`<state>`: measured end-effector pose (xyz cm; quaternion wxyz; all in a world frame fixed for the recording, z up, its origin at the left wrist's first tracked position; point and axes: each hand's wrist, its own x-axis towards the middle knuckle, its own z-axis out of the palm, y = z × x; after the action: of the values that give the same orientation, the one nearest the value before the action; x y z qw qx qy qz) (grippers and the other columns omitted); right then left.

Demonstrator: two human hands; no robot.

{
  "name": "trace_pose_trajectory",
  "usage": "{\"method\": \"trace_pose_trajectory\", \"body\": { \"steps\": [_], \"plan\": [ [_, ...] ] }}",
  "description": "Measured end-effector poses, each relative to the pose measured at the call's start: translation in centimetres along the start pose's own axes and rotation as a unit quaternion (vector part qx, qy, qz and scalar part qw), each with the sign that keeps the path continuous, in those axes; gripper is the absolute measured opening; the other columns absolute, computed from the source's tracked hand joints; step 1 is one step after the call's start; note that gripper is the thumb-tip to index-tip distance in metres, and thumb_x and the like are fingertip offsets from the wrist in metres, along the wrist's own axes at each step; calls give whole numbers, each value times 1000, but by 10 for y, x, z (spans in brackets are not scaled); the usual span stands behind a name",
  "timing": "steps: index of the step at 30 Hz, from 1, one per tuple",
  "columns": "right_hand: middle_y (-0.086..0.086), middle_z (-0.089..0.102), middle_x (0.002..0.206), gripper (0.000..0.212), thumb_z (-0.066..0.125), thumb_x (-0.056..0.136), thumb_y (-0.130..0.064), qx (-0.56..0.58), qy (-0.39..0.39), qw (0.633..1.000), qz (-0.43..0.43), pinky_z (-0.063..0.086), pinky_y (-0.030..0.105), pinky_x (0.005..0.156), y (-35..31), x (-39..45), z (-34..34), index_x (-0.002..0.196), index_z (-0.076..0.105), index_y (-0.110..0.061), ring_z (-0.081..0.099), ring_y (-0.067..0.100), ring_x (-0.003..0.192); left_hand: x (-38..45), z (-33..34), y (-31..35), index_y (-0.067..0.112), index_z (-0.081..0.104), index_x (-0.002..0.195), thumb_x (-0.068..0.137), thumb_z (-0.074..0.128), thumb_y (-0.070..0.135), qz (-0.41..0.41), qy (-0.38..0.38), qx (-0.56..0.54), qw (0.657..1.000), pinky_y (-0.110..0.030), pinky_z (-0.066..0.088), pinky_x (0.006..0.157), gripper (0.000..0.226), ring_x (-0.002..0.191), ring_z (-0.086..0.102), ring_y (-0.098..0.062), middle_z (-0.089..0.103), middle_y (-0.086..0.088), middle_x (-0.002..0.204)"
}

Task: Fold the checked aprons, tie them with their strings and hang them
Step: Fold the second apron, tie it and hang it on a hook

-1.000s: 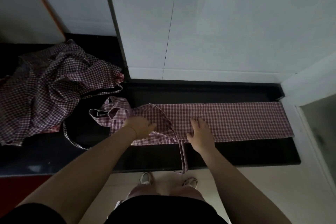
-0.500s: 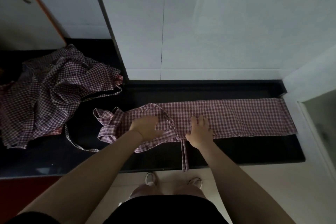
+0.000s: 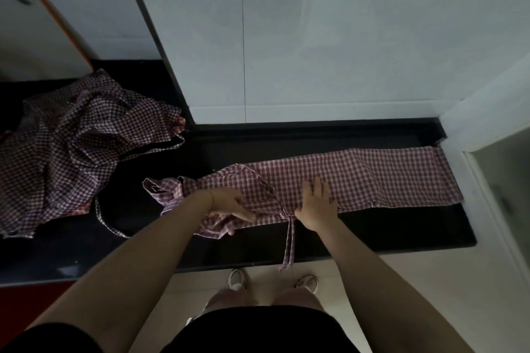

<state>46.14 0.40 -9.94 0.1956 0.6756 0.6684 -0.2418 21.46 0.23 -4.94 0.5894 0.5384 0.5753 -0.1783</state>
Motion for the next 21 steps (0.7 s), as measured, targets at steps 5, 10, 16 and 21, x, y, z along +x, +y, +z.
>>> {"method": "trace_pose_trajectory", "body": {
  "steps": [5,10,16,21],
  "plan": [
    [11,-13,164,88,60,93,-40,5,14,1000,-4,15,62,118,-1,-2,-2,156,-1,-25,-9,36,151,-16,-16,-19,7,66,101,94,37,68,-62,-17,-55,996,-41,39,110,68,90,64,-21,67,-11,103],
    [11,-12,164,85,58,94,-40,20,18,1000,4,15,62,118,-3,-3,-4,155,0,-25,-9,36,151,-19,-32,-40,10,63,119,93,46,64,-135,96,98,981,-32,45,96,62,103,58,-20,63,-4,113],
    [7,1,165,78,51,94,-56,36,60,997,-28,19,57,118,-11,-6,3,155,11,-29,2,31,152,-9,-10,-62,21,55,135,101,39,40,-222,227,289,903,-43,25,117,42,135,43,-24,51,0,144],
    [8,2,165,68,48,95,-58,9,88,995,-42,18,64,114,-24,-16,12,152,19,-38,3,38,150,-7,8,-44,22,53,131,96,44,27,-236,366,375,818,-49,32,106,36,124,45,-24,53,-4,134]
  ]
}}
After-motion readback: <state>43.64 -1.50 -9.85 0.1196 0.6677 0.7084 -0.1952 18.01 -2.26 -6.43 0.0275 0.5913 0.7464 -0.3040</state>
